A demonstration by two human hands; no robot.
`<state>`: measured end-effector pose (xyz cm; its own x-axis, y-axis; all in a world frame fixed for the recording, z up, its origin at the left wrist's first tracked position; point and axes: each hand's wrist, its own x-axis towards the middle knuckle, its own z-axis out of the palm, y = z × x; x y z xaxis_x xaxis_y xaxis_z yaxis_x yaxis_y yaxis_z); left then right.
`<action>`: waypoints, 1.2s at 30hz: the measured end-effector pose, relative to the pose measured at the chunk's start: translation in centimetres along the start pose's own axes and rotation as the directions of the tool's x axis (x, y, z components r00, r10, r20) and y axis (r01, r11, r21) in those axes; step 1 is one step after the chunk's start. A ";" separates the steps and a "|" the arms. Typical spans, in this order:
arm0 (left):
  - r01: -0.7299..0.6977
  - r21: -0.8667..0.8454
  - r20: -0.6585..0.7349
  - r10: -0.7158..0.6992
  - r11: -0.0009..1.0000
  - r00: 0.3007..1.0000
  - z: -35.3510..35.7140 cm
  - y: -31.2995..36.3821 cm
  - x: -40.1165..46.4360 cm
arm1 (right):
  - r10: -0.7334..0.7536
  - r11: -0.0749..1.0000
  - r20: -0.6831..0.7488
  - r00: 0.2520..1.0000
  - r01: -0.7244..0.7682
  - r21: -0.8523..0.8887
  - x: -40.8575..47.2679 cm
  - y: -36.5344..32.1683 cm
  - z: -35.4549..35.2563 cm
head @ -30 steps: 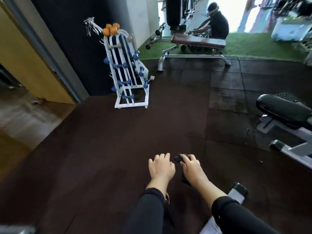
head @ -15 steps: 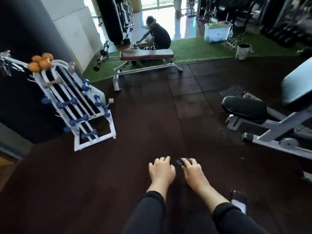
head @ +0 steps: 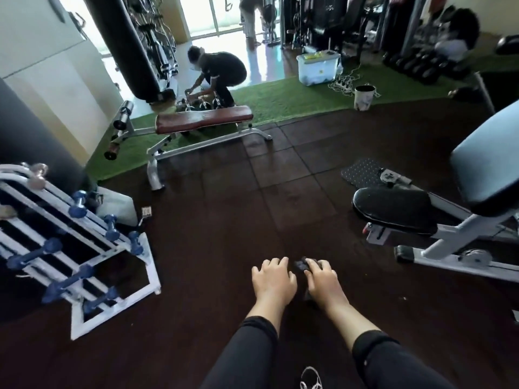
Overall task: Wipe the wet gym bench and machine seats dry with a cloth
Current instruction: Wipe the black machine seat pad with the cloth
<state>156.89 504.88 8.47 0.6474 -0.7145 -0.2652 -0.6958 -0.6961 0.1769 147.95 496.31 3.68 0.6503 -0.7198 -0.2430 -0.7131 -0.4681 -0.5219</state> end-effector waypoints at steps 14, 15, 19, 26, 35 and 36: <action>-0.255 0.068 0.143 0.244 0.964 0.959 -3.0 6.3 22.9 | 0.252 0.968 -0.086 0.964 -0.249 0.039 18.9 3.5 -5.0; -0.295 0.073 0.152 0.281 0.953 0.947 -3.3 7.1 25.1 | 0.283 0.959 -0.104 0.954 -0.279 0.051 20.6 3.9 -5.6; -0.424 0.060 0.172 0.409 0.904 0.896 -5.3 10.8 33.6 | 0.423 0.906 -0.179 0.888 -0.409 0.112 26.4 5.0 -8.3; -0.625 0.072 0.245 0.593 0.778 0.767 -5.9 18.1 41.5 | 0.592 0.804 -0.286 0.753 -0.530 0.269 30.9 7.0 -11.8; -0.782 0.050 0.328 0.729 0.621 0.600 -2.0 28.6 45.5 | 0.708 0.706 -0.318 0.630 -0.626 0.332 33.4 15.3 -15.2; -0.791 0.052 0.334 0.736 0.610 0.589 -1.5 29.7 46.0 | 0.718 0.696 -0.314 0.622 -0.636 0.334 33.8 16.4 -15.6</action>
<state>166.51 451.20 2.97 -0.2340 -0.9100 -0.3424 -0.9525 0.1440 0.2684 154.14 456.34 -0.31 -0.1897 -0.9442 -0.2693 -0.8225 0.3026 -0.4817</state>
